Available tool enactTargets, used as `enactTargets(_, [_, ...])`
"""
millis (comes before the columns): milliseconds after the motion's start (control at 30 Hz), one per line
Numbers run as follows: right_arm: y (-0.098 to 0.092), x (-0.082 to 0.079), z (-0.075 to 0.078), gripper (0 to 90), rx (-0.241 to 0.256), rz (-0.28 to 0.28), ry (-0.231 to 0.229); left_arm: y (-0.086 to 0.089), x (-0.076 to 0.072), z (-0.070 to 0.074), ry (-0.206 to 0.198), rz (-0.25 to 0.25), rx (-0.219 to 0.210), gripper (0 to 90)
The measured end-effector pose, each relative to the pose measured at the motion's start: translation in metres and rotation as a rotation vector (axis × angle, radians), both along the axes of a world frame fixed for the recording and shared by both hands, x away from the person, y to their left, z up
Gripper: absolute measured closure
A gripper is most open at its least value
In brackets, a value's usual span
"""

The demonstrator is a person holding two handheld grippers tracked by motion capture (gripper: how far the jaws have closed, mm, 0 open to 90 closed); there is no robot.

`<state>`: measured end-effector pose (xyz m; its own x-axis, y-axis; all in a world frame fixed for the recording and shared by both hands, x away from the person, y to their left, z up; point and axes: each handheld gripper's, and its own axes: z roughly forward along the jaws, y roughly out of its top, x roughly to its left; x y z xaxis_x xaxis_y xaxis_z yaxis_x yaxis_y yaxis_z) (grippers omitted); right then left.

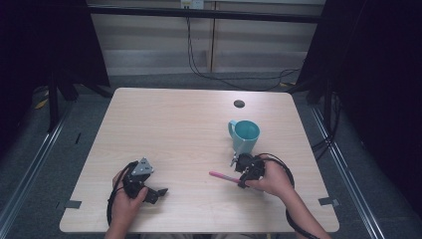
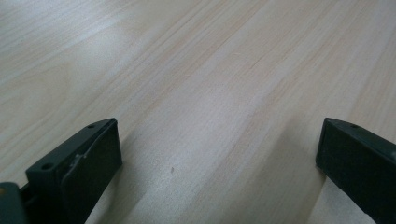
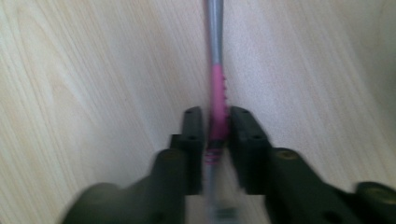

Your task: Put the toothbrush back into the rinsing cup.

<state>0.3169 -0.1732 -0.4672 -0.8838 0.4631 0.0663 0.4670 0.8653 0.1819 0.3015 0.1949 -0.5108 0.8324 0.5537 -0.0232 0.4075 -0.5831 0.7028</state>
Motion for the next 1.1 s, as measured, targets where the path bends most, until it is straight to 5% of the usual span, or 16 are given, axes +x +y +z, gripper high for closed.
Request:
enactTargets(467, [-0.001, 0.001, 0.001, 80.5, 0.014, 0.000, 0.006, 0.000, 0.000, 0.000, 0.005, 0.000, 0.003, 0.0])
enactTargets(1100, [-0.003, -0.005, 0.027, 80.5, 0.000, 0.027, -0.043, 0.000, 0.001, 0.001, 0.004, -0.003, 0.008, 0.0])
